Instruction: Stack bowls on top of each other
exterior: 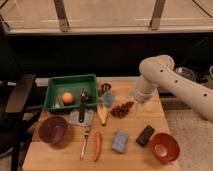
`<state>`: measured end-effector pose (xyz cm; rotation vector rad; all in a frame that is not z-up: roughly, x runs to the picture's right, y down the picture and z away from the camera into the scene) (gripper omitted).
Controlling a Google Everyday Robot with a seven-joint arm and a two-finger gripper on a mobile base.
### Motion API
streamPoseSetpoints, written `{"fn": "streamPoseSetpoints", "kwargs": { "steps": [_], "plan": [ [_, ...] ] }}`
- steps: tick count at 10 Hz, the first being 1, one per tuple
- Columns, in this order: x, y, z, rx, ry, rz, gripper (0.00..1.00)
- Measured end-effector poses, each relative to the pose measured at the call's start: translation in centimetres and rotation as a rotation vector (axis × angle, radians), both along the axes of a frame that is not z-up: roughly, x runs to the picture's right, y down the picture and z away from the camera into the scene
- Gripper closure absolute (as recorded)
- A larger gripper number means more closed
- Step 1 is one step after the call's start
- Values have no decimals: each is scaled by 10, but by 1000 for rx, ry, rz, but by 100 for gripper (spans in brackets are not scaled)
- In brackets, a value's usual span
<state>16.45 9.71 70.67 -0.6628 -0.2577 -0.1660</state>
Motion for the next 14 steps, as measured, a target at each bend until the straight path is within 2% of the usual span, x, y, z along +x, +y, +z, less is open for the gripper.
{"fn": "streamPoseSetpoints", "kwargs": {
  "steps": [1,2,14],
  "plan": [
    [22,7,1,-9,28,0,31],
    [31,11,0,-15,40,1,31],
    [27,9,2,-10,33,-1,31]
  ]
}}
